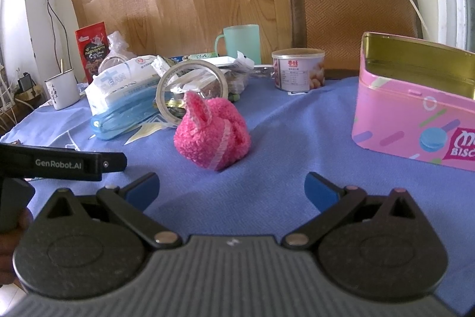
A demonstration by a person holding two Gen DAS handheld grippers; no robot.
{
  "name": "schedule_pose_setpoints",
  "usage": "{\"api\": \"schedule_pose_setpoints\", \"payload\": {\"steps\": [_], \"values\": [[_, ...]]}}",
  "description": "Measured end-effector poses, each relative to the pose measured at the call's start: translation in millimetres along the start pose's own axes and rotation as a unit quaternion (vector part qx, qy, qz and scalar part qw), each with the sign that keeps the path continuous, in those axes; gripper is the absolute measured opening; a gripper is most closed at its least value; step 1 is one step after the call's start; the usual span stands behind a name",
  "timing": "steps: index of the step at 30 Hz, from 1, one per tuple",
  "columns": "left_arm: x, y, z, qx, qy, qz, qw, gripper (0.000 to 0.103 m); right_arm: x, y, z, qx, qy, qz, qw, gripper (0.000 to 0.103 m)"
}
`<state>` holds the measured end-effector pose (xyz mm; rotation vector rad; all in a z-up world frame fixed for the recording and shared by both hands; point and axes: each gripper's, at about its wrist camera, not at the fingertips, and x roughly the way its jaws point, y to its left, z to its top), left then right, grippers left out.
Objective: Organize soft objects
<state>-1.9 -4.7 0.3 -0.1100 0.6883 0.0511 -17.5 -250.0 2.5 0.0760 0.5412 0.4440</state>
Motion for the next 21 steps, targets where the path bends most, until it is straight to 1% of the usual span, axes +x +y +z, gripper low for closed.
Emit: {"api": "schedule_pose_setpoints", "payload": {"steps": [14,18,21], "values": [[-0.1,-0.6,0.2,0.0,-0.001,0.0,1.0,0.103,0.7,0.5,0.7,0.0,0.0,0.0,1.0,0.103],[-0.2,-1.2,0.4,0.01,-0.001,0.008,0.9999,0.103,0.7,0.7,0.5,0.0,0.0,0.0,1.0,0.103],[-0.3,-1.1,0.5,0.008,0.0,0.007,0.9999,0.103,0.6,0.7,0.5,0.0,-0.001,0.0,1.0,0.103]]}}
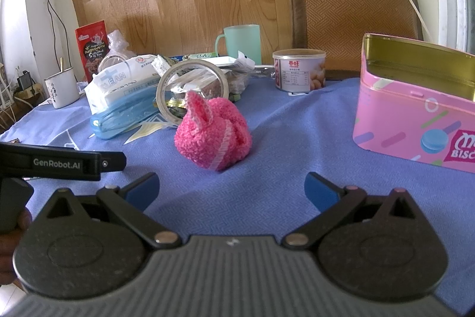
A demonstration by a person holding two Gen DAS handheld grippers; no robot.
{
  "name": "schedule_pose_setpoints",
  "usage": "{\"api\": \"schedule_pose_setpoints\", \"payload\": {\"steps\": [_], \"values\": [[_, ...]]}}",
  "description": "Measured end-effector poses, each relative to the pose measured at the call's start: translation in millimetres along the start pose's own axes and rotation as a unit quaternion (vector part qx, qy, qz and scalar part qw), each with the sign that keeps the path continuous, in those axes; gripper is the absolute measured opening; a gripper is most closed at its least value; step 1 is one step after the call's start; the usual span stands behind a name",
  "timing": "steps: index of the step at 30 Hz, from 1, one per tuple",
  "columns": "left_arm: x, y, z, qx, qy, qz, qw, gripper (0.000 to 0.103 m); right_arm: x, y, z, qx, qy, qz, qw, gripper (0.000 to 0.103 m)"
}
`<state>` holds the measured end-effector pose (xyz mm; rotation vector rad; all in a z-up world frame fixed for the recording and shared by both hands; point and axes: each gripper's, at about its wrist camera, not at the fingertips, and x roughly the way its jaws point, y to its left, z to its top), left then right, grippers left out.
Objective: Organize soft objects
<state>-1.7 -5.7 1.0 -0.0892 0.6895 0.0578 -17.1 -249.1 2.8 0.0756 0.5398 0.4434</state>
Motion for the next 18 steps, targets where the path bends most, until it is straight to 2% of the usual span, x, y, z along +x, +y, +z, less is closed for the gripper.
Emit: {"api": "schedule_pose_setpoints", "payload": {"steps": [18], "values": [[-0.2,0.3,-0.1,-0.005,0.004,-0.005,1.0,0.103,0.2,0.4,0.2,-0.001,0.001,0.001,1.0,0.103]]}}
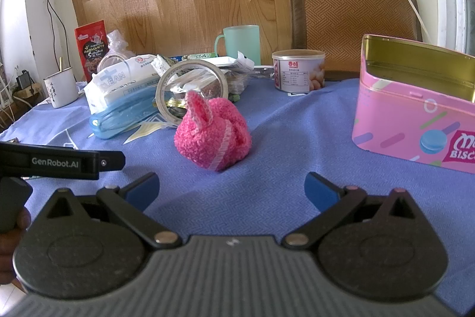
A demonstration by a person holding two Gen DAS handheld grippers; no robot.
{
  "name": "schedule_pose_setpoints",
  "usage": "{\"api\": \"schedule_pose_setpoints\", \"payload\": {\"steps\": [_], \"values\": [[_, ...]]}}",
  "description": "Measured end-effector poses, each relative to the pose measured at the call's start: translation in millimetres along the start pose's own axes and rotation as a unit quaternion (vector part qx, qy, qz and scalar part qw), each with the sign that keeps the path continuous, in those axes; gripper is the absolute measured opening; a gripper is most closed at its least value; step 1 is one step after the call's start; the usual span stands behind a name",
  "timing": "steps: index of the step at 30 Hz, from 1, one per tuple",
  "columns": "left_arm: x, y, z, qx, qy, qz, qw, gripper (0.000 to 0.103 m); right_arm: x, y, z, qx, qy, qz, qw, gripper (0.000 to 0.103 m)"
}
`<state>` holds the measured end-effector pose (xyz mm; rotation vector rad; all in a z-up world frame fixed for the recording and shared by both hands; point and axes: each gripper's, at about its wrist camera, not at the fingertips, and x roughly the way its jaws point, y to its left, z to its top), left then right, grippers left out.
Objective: Organize soft objects
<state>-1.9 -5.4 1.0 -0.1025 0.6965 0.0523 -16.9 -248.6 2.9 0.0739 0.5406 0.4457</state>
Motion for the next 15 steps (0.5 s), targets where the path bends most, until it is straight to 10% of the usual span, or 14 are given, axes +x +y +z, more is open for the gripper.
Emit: {"api": "schedule_pose_setpoints", "payload": {"steps": [15], "values": [[-0.3,1.7,0.1,-0.002,0.002,-0.006,1.0,0.103,1.0,0.2,-0.4,-0.003,-0.001,0.0,1.0,0.103]]}}
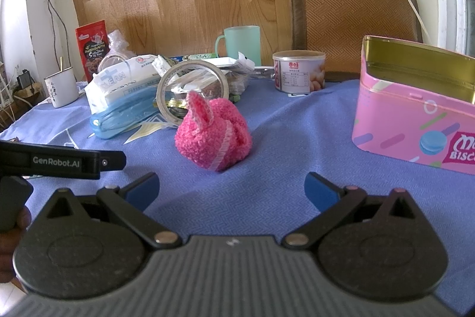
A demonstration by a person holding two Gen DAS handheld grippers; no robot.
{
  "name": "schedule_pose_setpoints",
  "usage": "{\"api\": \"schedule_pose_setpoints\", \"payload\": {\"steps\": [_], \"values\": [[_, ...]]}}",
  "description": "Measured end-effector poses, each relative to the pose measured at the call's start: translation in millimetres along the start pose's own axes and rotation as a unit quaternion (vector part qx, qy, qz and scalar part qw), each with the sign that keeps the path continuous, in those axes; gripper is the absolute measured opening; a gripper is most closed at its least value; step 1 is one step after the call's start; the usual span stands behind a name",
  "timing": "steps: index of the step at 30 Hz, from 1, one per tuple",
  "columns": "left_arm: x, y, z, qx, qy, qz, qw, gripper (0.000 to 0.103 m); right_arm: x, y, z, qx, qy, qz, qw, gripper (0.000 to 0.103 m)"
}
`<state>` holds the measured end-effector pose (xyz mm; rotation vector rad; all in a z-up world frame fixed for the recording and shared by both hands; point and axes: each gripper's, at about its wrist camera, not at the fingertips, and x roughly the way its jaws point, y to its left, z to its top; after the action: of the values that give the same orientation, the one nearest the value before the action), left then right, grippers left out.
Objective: Organize soft objects
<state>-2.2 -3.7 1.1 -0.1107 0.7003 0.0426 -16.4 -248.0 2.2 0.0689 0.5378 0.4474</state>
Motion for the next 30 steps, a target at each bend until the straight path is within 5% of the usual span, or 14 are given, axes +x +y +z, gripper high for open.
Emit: {"api": "schedule_pose_setpoints", "payload": {"steps": [8,17,19,21,23,24,30], "values": [[-7.9,16.6,10.7,-0.046,-0.01,-0.081,0.9956,0.103,-3.8,5.1,2.8,-0.026,-0.012,0.004,1.0,0.103],[-7.7,-33.5,39.2,0.015,-0.02,-0.19,0.9815,0.094,6.3,14.4,18.0,-0.09,-0.007,0.023,0.996,0.099],[0.1,-47.0,46.1,0.023,-0.006,-0.212,0.977,0.088,16.2,16.5,21.2,-0.11,0.011,0.026,0.994,0.095],[14.8,-54.0,49.3,0.021,0.035,-0.218,0.9752,0.077,30.0,16.1,23.2,-0.124,0.037,0.032,0.991,0.066],[26.8,-59.7,48.9,0.013,0.066,-0.235,0.9698,0.053,38.2,13.2,24.5,-0.117,0.043,0.042,0.991,0.049],[30.5,-62.2,48.8,0.008,0.078,-0.234,0.9691,0.052,39.0,13.1,26.1,-0.117,0.042,0.035,0.992,0.043],[3.8,-97.7,70.7,0.05,0.03,-0.254,0.9655,0.05,0.4,1.3,36.5,-0.122,-0.051,-0.006,0.991,0.039]]}}
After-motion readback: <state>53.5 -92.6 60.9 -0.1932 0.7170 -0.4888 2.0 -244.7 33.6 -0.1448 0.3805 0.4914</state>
